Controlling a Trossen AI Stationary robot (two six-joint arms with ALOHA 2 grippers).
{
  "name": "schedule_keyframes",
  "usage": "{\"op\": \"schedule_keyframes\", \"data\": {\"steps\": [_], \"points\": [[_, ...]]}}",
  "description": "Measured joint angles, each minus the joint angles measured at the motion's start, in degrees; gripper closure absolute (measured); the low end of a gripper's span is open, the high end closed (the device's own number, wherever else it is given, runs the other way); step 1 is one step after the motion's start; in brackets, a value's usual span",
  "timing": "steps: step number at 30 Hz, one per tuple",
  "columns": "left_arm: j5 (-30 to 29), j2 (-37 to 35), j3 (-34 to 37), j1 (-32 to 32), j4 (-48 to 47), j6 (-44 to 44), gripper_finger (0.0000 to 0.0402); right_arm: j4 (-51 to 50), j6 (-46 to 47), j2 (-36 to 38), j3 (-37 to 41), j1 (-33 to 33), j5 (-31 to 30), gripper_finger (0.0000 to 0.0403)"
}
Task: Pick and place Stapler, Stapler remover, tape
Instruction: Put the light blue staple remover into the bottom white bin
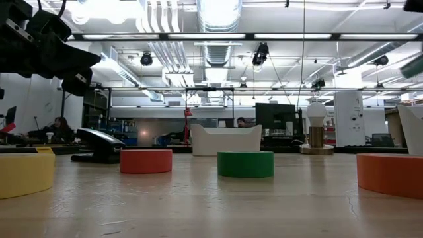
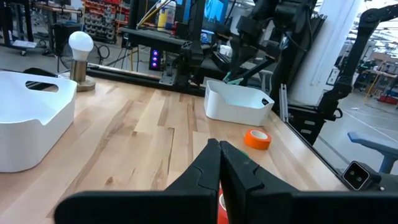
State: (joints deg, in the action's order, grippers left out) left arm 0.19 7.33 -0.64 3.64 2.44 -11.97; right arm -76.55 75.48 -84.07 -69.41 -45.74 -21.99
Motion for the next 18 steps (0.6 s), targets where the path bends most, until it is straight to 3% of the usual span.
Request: {"op": "schedule_keyframes", "data": {"steps": [18], "points": [[0.0,0.0,-0.01,-0.01,0.03,0.0,0.0394,4.59,6.63,-0.07,12.21,-1.76,11.28,0.0394]]}}
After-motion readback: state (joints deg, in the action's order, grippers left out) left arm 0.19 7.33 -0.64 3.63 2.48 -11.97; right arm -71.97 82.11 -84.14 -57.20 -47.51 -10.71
